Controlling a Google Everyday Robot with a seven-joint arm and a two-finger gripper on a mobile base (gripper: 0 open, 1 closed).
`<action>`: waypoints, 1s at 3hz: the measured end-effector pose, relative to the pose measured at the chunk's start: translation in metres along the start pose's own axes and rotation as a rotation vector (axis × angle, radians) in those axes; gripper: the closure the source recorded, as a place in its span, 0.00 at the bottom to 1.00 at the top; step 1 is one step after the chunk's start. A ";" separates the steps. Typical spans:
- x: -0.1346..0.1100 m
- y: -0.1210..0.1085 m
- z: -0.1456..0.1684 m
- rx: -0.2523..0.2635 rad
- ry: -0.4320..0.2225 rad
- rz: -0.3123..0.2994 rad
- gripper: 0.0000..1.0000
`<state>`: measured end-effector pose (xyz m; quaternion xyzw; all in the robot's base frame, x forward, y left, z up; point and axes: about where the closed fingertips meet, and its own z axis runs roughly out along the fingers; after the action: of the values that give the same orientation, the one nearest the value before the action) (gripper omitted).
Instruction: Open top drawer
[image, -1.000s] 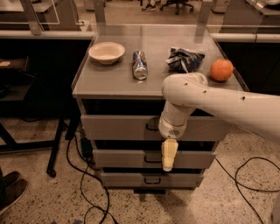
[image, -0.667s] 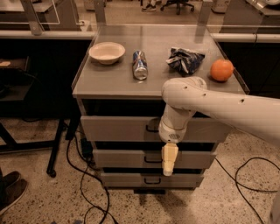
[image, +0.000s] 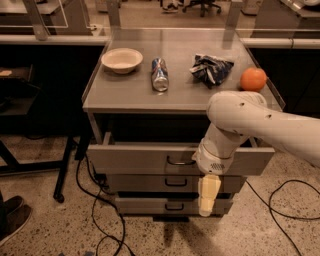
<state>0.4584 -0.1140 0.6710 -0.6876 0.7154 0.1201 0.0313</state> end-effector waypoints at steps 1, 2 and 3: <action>-0.005 -0.005 -0.001 0.004 -0.008 -0.013 0.00; -0.012 -0.008 0.004 -0.012 -0.006 -0.027 0.00; -0.012 -0.006 0.016 -0.042 0.002 -0.028 0.00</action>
Offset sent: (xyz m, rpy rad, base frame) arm 0.0121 0.0212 -0.0050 0.0119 0.0156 0.0479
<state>0.4630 -0.0987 0.6575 -0.6981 0.7031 0.1342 0.0179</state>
